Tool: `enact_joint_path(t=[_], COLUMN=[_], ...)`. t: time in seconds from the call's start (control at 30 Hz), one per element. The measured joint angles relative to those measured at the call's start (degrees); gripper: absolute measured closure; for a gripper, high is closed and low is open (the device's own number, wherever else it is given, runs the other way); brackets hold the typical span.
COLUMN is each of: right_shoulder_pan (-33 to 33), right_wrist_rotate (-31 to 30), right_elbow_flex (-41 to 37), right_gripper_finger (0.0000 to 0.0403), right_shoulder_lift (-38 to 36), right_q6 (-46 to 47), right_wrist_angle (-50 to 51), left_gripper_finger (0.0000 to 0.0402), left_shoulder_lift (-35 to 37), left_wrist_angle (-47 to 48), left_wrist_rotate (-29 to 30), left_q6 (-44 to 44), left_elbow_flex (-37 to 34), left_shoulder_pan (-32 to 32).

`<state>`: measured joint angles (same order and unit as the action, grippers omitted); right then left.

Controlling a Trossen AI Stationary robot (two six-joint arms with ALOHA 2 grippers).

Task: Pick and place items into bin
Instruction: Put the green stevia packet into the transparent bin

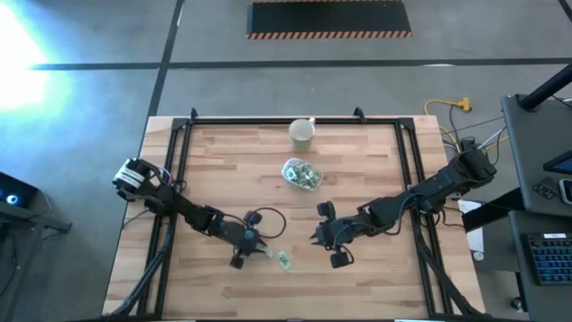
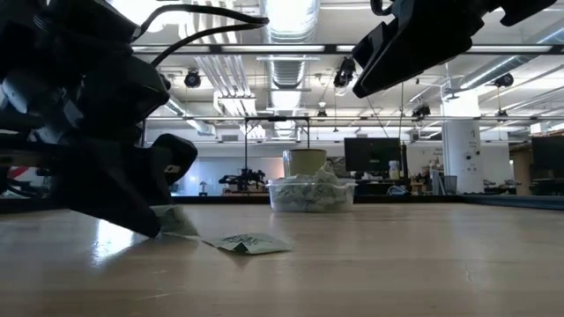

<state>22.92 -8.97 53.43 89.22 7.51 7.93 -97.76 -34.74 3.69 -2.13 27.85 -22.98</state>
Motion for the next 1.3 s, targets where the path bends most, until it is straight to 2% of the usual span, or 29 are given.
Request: enact_joint_path(t=[0.43, 0.57, 0.77, 0.93, 1.17, 1.3], right_shoulder_pan=[0.0, 0.1, 0.1, 0.1, 0.1, 0.1], right_wrist_rotate=[0.0, 0.0, 0.0, 0.0, 0.0, 0.0], right_elbow_flex=[-0.1, -0.1, -0.2, -0.2, -0.2, -0.2], right_gripper_finger=[0.0344, 0.0344, 0.0344, 0.0344, 0.0342, 0.0343], right_shoulder_lift=[0.0, 0.0, 0.0, 0.0, 0.0, 0.0], right_q6=[-0.2, -0.1, 0.3, 0.5, 0.5, 0.5], right_wrist_angle=[0.6, 0.9, 1.2, 1.3, 1.1, 0.8], left_gripper_finger=[0.0382, 0.0399, 0.0392, 0.0351, 0.0244, 0.0199], left_shoulder_lift=[3.7, 3.9, 3.8, 3.8, 3.8, 3.5], left_wrist_angle=[-0.6, -0.7, -0.6, 1.6, 2.8, 2.9], left_wrist_rotate=[16.2, 16.2, 13.2, 8.8, 8.8, 8.9], left_q6=[5.5, 7.2, 7.4, 7.5, 7.0, 4.7], left_elbow_flex=[1.3, 2.5, 2.2, 1.8, 1.8, 1.8], left_shoulder_pan=[0.8, 1.9, 2.4, 2.4, 2.7, 3.6])
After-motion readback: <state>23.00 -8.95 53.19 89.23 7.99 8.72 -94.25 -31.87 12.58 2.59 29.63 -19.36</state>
